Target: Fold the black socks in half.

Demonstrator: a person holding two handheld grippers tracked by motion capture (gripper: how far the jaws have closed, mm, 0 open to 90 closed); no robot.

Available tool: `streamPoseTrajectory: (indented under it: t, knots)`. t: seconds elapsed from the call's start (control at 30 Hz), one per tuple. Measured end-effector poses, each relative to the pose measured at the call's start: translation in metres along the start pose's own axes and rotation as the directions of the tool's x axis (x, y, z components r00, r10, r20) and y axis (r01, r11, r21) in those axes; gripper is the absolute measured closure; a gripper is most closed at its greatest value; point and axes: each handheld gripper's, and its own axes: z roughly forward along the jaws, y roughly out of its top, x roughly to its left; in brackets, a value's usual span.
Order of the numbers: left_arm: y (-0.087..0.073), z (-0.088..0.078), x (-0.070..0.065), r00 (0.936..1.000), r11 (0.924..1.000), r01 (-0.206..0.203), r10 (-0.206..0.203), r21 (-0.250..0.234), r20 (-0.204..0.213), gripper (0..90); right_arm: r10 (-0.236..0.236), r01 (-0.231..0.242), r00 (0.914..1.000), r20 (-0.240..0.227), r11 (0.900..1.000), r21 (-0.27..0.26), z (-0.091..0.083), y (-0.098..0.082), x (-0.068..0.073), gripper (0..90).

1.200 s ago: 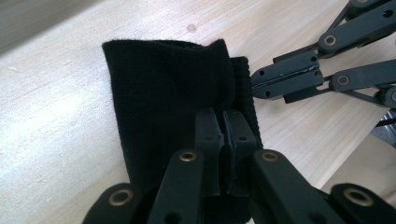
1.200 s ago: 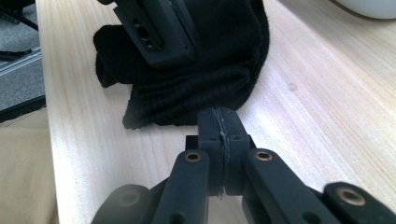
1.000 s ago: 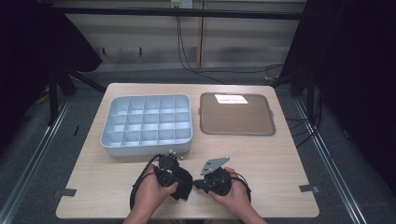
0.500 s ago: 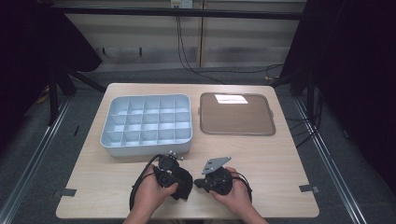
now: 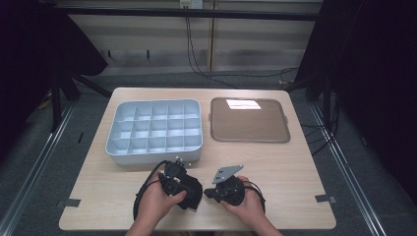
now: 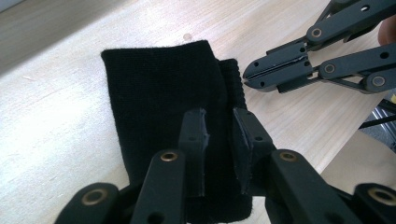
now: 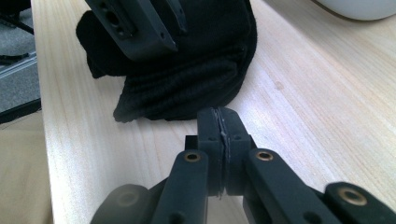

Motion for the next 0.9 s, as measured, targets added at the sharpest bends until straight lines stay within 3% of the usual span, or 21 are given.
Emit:
streamPoseTrajectory:
  t: [0.9]
  knots:
    - [0.005, -0.012, 0.005, 0.9994, 0.9992, 0.033, -0.033, -0.020, 0.007, 67.0, -0.002, 0.002, 1.0000, -0.007, 1.000, 0.001, 0.001, 0.000, 0.001, 88.9]
